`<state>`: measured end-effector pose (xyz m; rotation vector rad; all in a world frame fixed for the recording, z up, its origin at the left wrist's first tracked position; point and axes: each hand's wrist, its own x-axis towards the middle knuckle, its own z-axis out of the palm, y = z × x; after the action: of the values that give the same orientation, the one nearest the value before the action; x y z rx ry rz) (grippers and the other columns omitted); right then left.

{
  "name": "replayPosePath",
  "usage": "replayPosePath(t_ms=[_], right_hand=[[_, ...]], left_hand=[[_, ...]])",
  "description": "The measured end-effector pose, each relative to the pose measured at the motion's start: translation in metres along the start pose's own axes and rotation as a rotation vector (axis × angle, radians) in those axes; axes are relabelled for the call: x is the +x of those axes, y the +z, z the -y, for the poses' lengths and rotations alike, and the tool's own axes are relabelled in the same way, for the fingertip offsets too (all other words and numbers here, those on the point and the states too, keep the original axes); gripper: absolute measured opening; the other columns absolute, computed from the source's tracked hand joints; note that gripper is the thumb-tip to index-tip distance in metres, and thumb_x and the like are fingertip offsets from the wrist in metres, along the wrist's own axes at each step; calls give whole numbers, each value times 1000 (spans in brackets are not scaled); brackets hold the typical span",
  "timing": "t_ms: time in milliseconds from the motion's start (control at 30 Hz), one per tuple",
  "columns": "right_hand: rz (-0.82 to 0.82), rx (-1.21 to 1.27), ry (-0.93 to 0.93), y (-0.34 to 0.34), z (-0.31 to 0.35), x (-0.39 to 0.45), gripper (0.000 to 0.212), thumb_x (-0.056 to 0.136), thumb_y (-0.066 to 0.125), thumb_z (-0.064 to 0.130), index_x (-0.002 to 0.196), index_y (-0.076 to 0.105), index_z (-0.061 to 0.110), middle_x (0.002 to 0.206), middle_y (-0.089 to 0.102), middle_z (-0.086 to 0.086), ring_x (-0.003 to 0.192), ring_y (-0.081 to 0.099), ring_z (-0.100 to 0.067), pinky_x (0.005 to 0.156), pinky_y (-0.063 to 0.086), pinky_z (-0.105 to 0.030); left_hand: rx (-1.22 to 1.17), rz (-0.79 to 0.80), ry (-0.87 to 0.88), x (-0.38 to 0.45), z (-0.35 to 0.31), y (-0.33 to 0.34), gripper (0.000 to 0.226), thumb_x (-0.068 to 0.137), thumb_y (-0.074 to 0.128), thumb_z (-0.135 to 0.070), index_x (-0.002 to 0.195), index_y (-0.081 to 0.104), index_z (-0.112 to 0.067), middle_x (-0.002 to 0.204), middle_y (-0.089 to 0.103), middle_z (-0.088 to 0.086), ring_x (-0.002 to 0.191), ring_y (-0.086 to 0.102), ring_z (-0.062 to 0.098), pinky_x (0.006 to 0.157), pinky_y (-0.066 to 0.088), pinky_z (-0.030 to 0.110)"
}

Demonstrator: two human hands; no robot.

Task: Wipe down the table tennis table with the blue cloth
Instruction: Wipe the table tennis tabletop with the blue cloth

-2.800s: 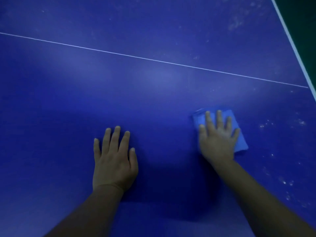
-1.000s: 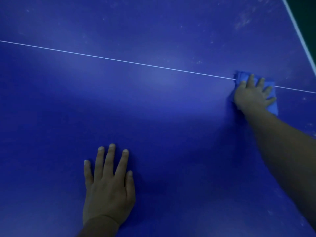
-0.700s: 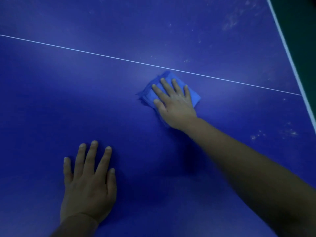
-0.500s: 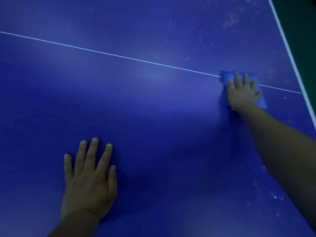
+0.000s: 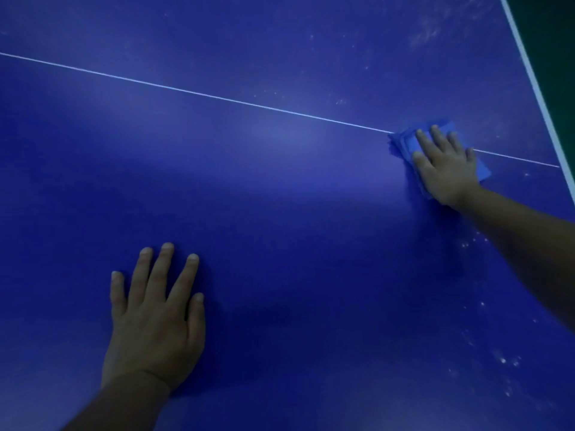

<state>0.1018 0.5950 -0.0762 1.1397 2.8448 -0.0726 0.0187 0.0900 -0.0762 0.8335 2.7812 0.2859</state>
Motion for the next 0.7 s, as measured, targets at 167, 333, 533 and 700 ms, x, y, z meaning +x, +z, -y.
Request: replayPosePath(t_ms=[167, 333, 533, 700], right_hand=[[28, -70, -541, 28, -17, -175, 55, 102, 27, 52, 152, 33, 31, 160, 32, -12, 149, 23, -40, 116, 15, -61], [48, -101, -698, 28, -34, -188, 56, 104, 20, 57, 155, 28, 36, 164, 26, -7, 151, 16, -34, 119, 9, -59], [-49, -11, -88, 11, -4, -99, 73, 92, 13, 61, 156, 29, 29, 165, 21, -1, 152, 15, -32, 117, 12, -61], [10, -81, -611, 49, -2, -294, 57, 103, 26, 57, 155, 28, 36, 164, 25, -5, 150, 19, -39, 114, 17, -67]], left_hand=[[-7, 7, -2, 0, 1, 1, 66, 93, 22, -47, 150, 39, -21, 162, 23, 8, 152, 5, 24, 122, -5, 51], [11, 22, -8, 0, 2, 1, 67, 93, 18, -50, 152, 36, -23, 164, 20, 6, 153, 0, 22, 122, -8, 49], [6, 12, -1, -2, -1, -1, 71, 92, 14, -51, 154, 33, -22, 165, 16, 6, 153, -2, 22, 122, -8, 49], [-15, 21, -2, -3, -2, -4, 73, 91, 10, -54, 156, 26, -25, 166, 10, 4, 153, -8, 19, 121, -11, 48]])
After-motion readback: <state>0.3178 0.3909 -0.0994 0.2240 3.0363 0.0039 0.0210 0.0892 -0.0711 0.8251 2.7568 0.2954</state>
